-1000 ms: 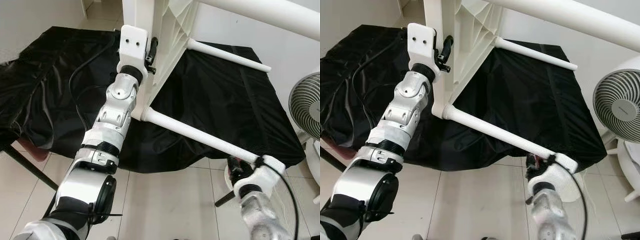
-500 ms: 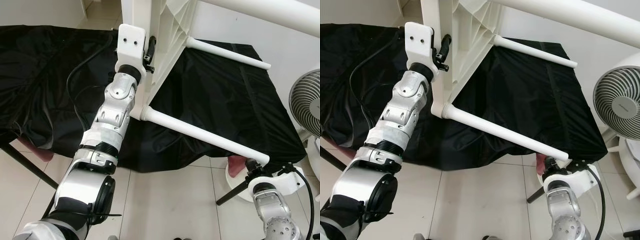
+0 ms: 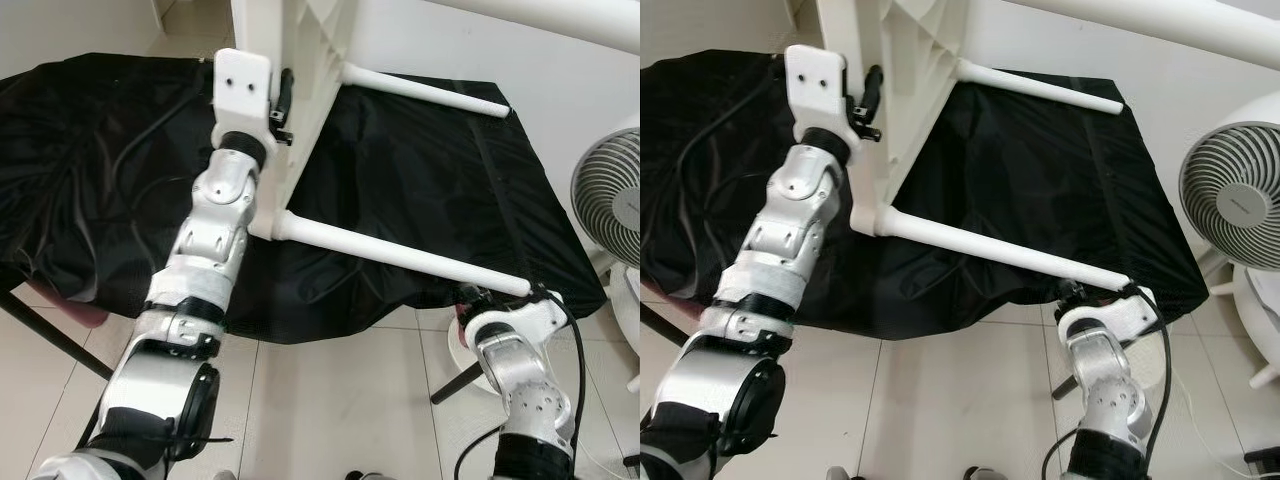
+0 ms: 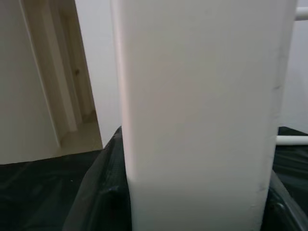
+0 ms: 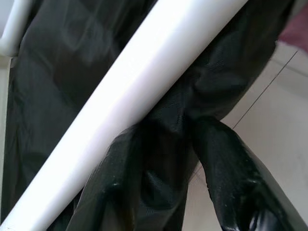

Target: Building children table

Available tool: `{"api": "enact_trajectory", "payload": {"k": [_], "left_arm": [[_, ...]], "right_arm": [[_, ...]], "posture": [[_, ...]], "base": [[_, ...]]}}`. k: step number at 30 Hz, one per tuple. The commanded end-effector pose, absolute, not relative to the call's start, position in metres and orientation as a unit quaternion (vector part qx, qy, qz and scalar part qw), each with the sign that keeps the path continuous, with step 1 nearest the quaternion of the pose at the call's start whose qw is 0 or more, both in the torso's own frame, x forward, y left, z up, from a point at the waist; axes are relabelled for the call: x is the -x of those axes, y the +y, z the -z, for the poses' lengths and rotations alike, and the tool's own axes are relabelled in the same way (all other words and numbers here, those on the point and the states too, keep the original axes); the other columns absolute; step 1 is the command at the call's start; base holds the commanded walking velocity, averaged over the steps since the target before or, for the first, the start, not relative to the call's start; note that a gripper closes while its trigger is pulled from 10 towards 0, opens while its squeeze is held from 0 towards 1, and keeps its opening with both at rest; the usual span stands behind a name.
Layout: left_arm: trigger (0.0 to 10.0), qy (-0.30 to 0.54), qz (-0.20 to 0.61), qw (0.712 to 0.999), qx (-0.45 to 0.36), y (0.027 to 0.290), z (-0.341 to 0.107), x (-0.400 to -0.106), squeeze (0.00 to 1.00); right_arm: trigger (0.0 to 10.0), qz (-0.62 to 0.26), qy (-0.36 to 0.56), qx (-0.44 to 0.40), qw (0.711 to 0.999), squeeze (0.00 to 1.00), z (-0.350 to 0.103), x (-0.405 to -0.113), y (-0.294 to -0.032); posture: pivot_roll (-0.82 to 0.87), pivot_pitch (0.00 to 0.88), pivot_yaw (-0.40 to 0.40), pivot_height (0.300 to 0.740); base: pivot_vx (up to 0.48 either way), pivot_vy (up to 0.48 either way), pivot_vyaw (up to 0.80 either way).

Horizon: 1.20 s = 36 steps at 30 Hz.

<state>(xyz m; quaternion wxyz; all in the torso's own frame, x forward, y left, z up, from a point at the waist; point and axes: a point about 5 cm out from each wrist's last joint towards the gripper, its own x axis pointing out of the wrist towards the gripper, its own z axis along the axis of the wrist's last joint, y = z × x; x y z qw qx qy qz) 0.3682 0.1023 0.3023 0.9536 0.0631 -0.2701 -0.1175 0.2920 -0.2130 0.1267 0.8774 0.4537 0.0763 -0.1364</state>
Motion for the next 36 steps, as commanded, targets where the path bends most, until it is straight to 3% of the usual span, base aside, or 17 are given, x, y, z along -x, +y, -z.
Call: {"api": "enact_trajectory", "payload": {"k": [1,4,13,14,16,18,21,29,36], "left_arm": [[0.0,-0.264,0.157,0.943,-0.127,0.099,-0.296,-0.363,0.0],[0.0,-0.257,0.128,0.949,-0.134,0.119,-0.294,-0.359,0.0],[0.0,-0.256,0.119,0.95,-0.136,0.125,-0.294,-0.358,0.0],[0.0,-0.23,0.101,0.957,-0.143,0.137,-0.288,-0.359,0.0],[0.0,-0.23,0.101,0.957,-0.143,0.137,-0.288,-0.359,0.0],[0.0,-0.189,0.081,0.968,-0.144,0.149,-0.279,-0.365,0.0],[0.0,-0.165,0.087,0.971,-0.147,0.142,-0.274,-0.375,0.0],[0.0,-0.144,0.117,0.971,-0.153,0.119,-0.271,-0.383,0.0],[0.0,-0.144,0.126,0.97,-0.148,0.115,-0.273,-0.386,0.0]], "right_arm": [[10.0,0.083,0.059,-0.457,0.884,0.0,-0.143,-0.304,-0.199],[10.0,0.066,0.059,-0.461,0.883,0.0,-0.149,-0.316,-0.192],[10.0,0.062,0.062,-0.459,0.884,0.0,-0.151,-0.32,-0.189],[10.0,0.044,0.062,-0.407,0.91,0.0,-0.16,-0.328,-0.177],[10.0,0.044,0.062,-0.407,0.91,0.0,-0.16,-0.328,-0.177],[10.0,0.019,0.063,-0.331,0.941,0.0,-0.169,-0.329,-0.154],[10.0,0.042,0.077,-0.311,0.946,0.0,-0.163,-0.315,-0.144],[10.0,0.16,0.089,-0.217,0.959,0.0,-0.141,-0.264,-0.175],[10.0,0.149,0.034,-0.158,0.976,0.0,-0.159,-0.269,-0.187]], "posture": [[-0.12,0.111,0.011,0.74],[-0.11,0.111,0.005,0.74],[-0.11,0.111,0.005,0.74],[-0.09,0.107,-0.01,0.74],[-0.09,0.107,-0.01,0.74],[-0.08,0.107,-0.02,0.74],[-0.08,0.107,-0.026,0.74],[-0.12,0.113,-0.012,0.74],[-0.15,0.108,0.013,0.74]], "base": [[0.0,0.0,0.0],[0.0,0.0,0.0],[0.0,0.0,0.0],[0.0,0.0,0.0],[0.0,0.0,0.0],[0.0,0.0,0.0],[0.0,0.0,0.0],[0.0,0.0,0.0],[0.0,0.0,0.0]]}}
